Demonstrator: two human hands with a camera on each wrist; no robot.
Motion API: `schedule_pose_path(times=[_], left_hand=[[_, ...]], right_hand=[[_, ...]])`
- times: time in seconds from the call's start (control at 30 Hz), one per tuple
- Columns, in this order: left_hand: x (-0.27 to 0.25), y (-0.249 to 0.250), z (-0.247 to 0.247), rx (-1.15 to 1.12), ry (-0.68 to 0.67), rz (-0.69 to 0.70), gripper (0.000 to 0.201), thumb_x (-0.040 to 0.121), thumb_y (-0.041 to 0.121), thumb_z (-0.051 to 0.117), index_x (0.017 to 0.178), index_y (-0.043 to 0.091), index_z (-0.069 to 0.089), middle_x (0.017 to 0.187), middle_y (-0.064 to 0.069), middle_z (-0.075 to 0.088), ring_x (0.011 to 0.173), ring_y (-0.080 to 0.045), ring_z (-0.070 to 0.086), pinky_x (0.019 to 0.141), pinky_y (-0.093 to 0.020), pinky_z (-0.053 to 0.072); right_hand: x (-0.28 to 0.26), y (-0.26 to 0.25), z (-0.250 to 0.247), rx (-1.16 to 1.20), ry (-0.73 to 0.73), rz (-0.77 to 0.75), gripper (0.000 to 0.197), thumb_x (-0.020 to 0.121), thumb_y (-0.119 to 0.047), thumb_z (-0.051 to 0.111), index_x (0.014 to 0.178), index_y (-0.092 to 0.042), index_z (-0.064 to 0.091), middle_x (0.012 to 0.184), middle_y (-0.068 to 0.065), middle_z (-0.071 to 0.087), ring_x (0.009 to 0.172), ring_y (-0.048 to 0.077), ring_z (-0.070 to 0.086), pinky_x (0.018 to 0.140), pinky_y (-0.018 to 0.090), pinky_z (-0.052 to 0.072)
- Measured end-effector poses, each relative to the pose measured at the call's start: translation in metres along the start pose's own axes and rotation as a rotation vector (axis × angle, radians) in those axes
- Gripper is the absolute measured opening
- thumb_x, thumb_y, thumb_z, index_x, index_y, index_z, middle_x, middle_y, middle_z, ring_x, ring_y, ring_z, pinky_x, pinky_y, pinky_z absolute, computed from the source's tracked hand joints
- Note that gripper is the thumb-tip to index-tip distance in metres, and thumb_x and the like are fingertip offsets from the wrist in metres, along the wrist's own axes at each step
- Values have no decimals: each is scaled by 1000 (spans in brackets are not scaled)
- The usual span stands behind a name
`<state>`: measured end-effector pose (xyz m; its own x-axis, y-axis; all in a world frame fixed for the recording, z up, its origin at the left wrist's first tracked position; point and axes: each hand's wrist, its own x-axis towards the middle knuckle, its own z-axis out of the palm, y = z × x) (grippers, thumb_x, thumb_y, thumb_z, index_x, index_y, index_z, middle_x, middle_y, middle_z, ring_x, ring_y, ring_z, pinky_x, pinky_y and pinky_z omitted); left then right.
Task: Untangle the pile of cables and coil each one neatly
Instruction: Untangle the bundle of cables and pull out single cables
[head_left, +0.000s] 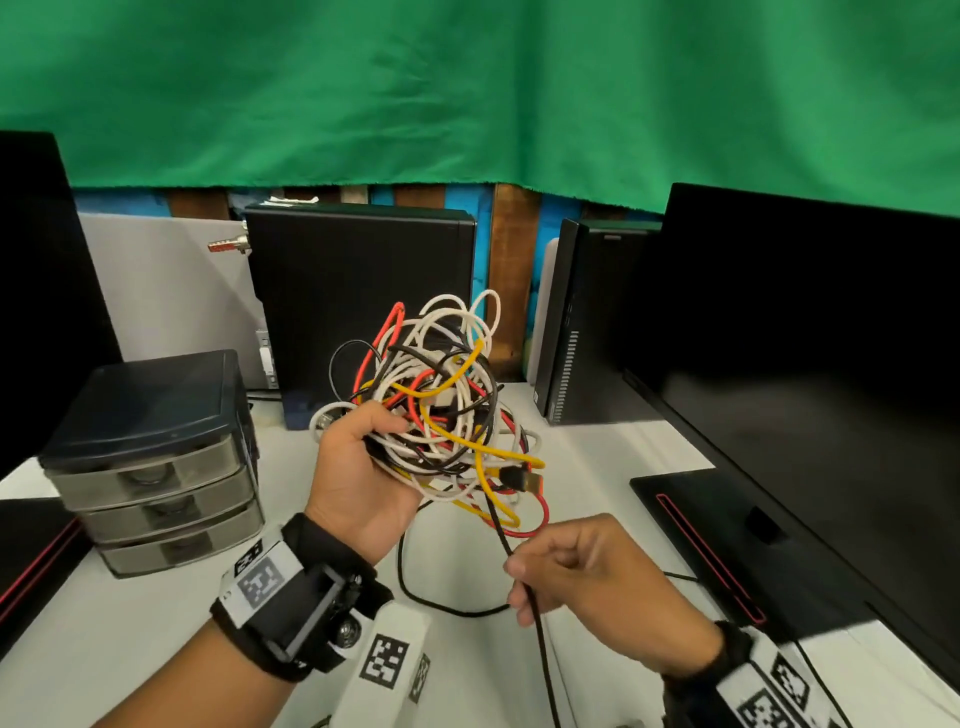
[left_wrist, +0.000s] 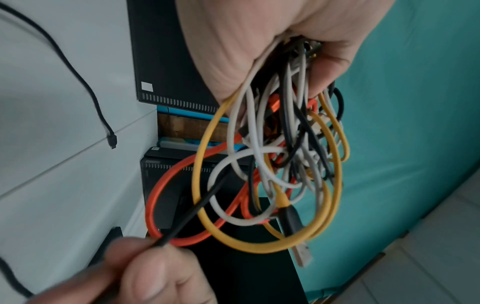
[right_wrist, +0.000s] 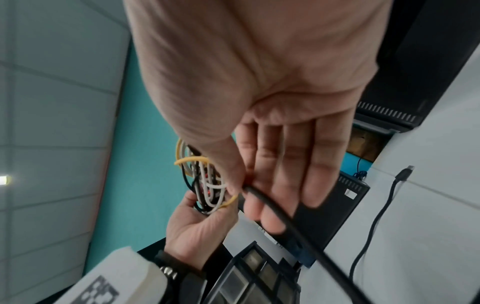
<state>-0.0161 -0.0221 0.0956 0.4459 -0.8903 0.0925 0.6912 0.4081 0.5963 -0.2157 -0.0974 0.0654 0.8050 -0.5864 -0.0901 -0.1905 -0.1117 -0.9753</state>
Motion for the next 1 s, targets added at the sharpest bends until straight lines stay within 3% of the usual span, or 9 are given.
schedule_pose_path(times=[0.13,0.27,0.4,0.53,0.63,0.7,0.77,0.87,1.0], left_hand=[[-4,-6,0,-50,-100,-53,53,76,8,35,107,9,77,112,-18,71,99,-34,70,93,-54,54],[-6,-21,-1,-95,-126,-140,53,81,11,30,111,4,73,109,-22,69,90,-36,70,74,-48,61],[-3,-20,-10,-108,-79,-157,51,84,15,28,103,5,75,93,-18,71,76,-34,70,73,-46,58],[-2,-23,-16,-83,-14,-191,48,85,18,31,87,7,78,81,-13,71,67,-30,69,69,-41,55],[-6,-30,-9,-104,-18,-232,43,79,16,34,86,3,75,76,-14,68,65,-30,67,69,-43,58],[-9,-34,-4,-90,-47,-281,42,76,16,35,84,1,73,73,-16,67,63,-31,65,61,-43,59],[-12,-39,-1,-101,-68,-310,44,78,15,32,82,0,73,71,-18,66,57,-31,65,52,-41,58],[-14,-45,-1,-110,-68,-342,43,79,13,32,89,0,71,73,-18,65,59,-30,66,54,-40,58],[-14,-47,-5,-131,-60,-365,41,78,13,33,90,-1,69,76,-19,65,62,-32,66,59,-41,58]], right_hand=[[-2,-3,12,167,209,-114,15,91,3,65,80,5,75,74,24,72,59,27,67,62,28,57],[-4,-1,13,137,231,-143,16,91,5,64,79,2,74,74,20,73,64,27,69,67,29,58],[-8,-13,-15,-15,-42,-140,11,85,-14,76,91,-5,77,84,14,77,72,23,72,65,26,56],[-3,-13,-27,76,233,-182,24,85,-33,76,83,-10,76,76,11,72,65,22,64,58,27,52],[3,-2,-12,-97,184,-60,46,77,-59,64,85,-16,77,77,0,72,67,10,62,63,24,52],[5,5,0,-89,77,-17,41,83,-53,63,90,-15,78,81,5,72,66,7,58,61,20,49],[6,10,6,-57,47,-53,23,96,-26,63,93,-9,79,83,18,70,66,13,54,59,21,45],[9,19,6,23,57,-22,20,98,-10,59,95,-1,76,93,36,65,71,29,50,56,25,39],[11,18,-2,133,-59,107,16,96,-6,61,98,0,75,95,30,69,63,18,53,47,19,37]])
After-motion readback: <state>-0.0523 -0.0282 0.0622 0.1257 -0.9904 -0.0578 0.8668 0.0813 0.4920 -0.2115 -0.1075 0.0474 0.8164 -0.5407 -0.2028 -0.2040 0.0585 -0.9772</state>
